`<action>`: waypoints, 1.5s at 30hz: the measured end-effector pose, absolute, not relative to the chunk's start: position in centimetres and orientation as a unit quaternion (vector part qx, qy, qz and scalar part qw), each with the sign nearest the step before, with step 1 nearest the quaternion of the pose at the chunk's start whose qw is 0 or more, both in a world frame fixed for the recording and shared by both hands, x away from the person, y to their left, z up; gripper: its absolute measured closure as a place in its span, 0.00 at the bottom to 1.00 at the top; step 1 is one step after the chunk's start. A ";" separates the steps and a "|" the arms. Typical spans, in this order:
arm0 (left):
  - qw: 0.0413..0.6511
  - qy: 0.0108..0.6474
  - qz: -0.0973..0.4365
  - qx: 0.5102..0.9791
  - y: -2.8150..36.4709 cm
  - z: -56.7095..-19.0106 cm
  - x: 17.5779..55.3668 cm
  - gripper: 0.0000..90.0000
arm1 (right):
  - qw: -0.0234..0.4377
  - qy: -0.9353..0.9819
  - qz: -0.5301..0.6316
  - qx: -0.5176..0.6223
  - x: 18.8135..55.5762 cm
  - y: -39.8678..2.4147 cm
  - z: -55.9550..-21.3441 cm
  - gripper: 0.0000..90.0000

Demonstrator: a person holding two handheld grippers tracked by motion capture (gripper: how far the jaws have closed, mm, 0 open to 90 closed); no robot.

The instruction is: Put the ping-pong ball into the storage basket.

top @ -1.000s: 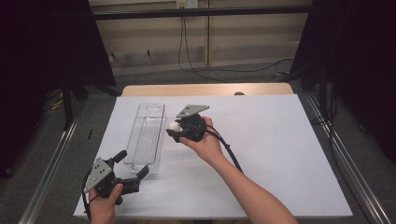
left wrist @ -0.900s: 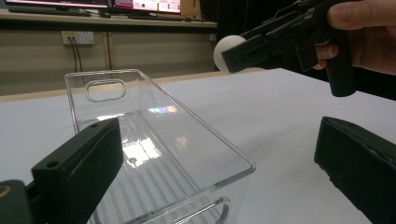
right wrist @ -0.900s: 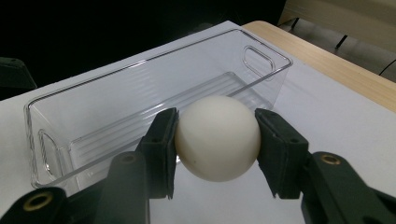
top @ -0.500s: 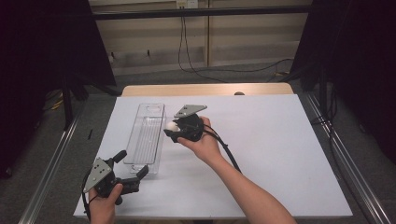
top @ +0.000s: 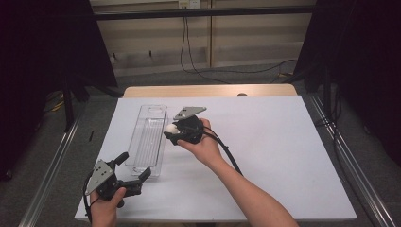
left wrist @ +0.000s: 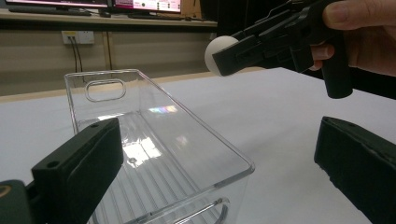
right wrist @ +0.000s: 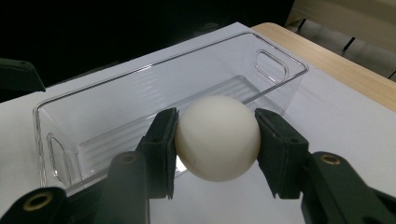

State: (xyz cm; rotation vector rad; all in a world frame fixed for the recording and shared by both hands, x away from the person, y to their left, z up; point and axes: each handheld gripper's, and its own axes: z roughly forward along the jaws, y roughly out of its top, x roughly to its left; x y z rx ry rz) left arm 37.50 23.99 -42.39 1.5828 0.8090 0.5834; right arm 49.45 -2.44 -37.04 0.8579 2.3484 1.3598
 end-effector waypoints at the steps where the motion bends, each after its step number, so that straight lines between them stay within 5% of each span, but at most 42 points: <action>1: 0.594 0.347 0.250 0.681 24.0 -42.4 37.5 0.02 | 0.148 0.816 0.473 0.299 49.4 -2.4 -37.0 0.57; 45: 0.593 0.355 0.242 0.680 24.1 -42.5 37.7 0.02 | 0.137 0.823 0.472 0.286 49.4 -0.3 -37.7 0.57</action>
